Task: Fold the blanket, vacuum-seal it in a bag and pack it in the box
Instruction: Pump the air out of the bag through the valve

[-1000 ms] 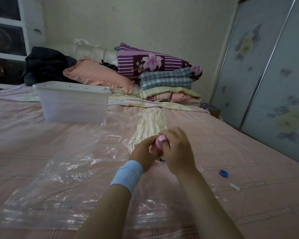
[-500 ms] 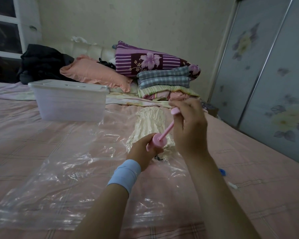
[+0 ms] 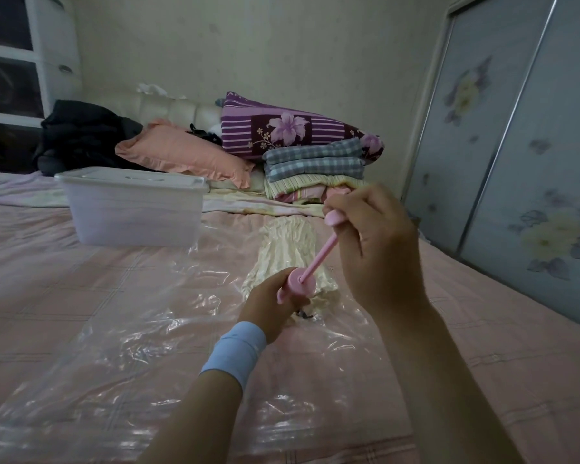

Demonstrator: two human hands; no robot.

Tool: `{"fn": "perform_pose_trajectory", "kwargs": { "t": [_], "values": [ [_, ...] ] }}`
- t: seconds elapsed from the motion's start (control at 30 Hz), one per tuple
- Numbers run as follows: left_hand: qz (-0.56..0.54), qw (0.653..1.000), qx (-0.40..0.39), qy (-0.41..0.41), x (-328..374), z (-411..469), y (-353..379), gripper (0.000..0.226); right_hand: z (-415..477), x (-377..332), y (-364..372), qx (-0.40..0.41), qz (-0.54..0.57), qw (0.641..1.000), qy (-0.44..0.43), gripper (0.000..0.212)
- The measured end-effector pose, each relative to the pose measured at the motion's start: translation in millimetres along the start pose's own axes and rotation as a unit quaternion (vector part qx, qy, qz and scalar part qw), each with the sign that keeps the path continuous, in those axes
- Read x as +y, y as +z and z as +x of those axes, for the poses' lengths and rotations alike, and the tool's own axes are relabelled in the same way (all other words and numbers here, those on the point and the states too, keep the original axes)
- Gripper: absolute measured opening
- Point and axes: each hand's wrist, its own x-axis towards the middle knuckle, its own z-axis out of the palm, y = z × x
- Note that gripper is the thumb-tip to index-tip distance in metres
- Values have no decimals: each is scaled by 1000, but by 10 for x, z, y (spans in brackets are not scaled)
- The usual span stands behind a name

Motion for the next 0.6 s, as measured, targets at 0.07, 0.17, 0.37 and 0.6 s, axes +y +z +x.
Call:
{"fn": "perform_pose_trajectory", "kwargs": {
  "t": [0.07, 0.17, 0.37, 0.6],
  "values": [
    [11, 1000, -7, 2, 7, -13, 0, 46, -45, -19, 70, 21, -1, 1000, 0, 25],
    [12, 1000, -12, 9, 44, -46, -9, 40, -332, 86, 300, -34, 5, 998, 61, 31],
    [-3, 1000, -9, 1, 50, -106, 106, 30, -854, 209, 465, -259, -22, 954, 153, 34],
    [-4, 1000, 5, 7, 60, -101, 37, 41, -127, 19, -74, -83, -14, 996, 29, 19]
  ]
}}
